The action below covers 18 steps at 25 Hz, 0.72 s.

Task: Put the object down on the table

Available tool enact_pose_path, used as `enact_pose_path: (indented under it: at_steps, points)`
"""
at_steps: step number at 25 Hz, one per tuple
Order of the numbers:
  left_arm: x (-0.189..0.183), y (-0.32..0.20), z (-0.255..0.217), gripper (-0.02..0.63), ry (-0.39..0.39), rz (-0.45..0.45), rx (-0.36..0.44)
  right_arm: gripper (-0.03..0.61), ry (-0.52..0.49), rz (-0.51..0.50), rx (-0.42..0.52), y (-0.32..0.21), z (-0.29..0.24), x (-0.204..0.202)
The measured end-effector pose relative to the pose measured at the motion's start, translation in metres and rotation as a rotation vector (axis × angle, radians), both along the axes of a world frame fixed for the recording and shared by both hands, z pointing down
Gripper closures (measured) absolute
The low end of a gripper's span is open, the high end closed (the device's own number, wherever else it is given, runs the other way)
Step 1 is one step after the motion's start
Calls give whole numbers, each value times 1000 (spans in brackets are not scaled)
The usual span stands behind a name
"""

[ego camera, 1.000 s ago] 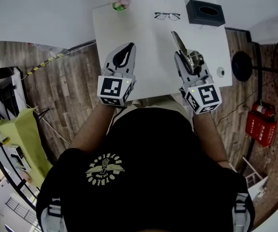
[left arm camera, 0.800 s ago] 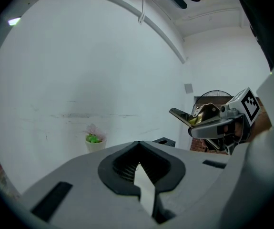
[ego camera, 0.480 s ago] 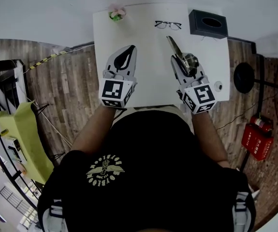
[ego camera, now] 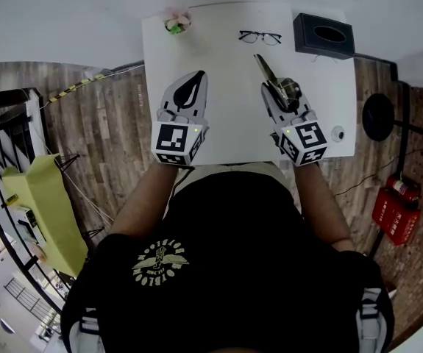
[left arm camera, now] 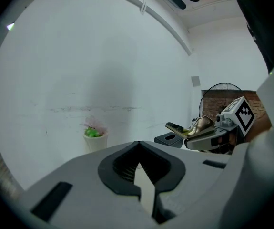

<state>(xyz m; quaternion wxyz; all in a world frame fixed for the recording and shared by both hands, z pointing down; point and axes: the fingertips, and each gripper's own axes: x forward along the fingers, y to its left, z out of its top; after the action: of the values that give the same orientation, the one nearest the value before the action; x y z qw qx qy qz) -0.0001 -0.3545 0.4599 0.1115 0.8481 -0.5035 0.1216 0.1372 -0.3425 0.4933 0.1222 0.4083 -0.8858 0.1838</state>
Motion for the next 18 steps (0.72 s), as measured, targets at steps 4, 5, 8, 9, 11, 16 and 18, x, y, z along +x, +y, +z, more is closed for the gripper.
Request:
enact_pose_path:
  at_steps: [4,5,8,9,11,16,18]
  points:
    - [-13,3,2,607,13,-3,-2,520,9,2,-29,1,8,-10]
    - [-17,4,2,607,17,-6,-3,522,11,4,-40,3,10,-13]
    - [-28,4,2,607,23,-4,-5,521,20,21,-58,7,18,-20]
    - [-31,5,2,607,24,0,-6,520,23,28,-62,8,19,-22]
    - [-36,6,-1,607,24,12,0,521,25,42,-66,10,22,-27]
    - [-47,9,-9,607,56,16,9,520,27,74,-92,14,33,-37]
    - [-49,10,-10,607,61,15,9,521,31,80,-106,15,37,-38]
